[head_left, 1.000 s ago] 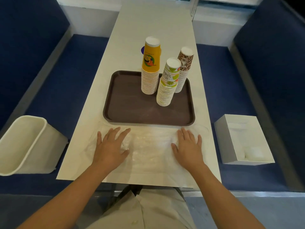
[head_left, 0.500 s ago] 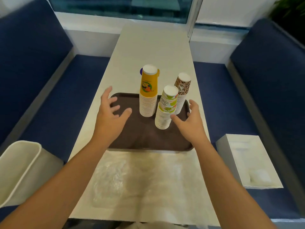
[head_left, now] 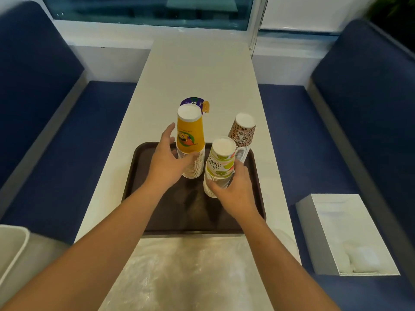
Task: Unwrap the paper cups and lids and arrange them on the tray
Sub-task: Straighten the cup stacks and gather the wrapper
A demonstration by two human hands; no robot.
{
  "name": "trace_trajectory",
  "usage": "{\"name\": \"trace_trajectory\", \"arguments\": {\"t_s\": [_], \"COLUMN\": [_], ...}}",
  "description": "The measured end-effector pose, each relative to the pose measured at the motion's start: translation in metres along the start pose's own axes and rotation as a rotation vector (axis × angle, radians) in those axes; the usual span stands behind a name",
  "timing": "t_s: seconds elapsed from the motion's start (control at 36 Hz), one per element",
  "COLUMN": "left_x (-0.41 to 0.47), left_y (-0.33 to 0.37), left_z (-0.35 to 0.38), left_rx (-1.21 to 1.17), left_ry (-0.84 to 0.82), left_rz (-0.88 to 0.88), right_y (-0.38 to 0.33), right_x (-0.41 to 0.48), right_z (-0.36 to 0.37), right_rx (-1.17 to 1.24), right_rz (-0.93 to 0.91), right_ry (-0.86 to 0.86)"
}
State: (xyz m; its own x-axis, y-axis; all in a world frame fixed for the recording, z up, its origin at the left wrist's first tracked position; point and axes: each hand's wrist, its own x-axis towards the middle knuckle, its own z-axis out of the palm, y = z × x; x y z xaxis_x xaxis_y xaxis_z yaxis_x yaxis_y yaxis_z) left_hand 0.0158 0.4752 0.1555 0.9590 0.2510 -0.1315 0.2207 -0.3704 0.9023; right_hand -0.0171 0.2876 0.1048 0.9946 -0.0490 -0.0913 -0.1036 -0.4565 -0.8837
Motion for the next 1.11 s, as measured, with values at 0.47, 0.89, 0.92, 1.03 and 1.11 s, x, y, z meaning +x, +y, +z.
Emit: {"name": "trace_trajectory", "arguments": {"t_s": [0.47, 0.89, 0.92, 1.03, 1.11], "left_x": [0.001, -0.084, -0.091, -0.125, -0.148], "left_y": [0.002, -0.021, -0.023, -0.035, -0.04], "left_z": [0.011, -0.026, -0.029, -0.038, -0.04], "left_rx": [0.017, -0.018, -0.003, 0.049, 0.069], "left_ry": [0.002, 0.056, 0.06, 0.044, 0.018], "left_rz": [-0.017, 0.025, 0.035, 0.095, 0.133], "right_y": [0.0, -0.001, 0.0, 0.002, 0.001], "right_x": [-0.004, -0.065, -0.073, -0.106, -0.124], "right_z": [0.006, -0.015, -0.017, -0.022, -0.024], "right_rx": [0.026, -0.264, -0.313, -0.394, -0.381], "right_rz": [0.012, 0.082, 0.074, 0.041, 0.02], "right_ry": [0.038, 0.008, -0.004, -0.028, -0.003]}}
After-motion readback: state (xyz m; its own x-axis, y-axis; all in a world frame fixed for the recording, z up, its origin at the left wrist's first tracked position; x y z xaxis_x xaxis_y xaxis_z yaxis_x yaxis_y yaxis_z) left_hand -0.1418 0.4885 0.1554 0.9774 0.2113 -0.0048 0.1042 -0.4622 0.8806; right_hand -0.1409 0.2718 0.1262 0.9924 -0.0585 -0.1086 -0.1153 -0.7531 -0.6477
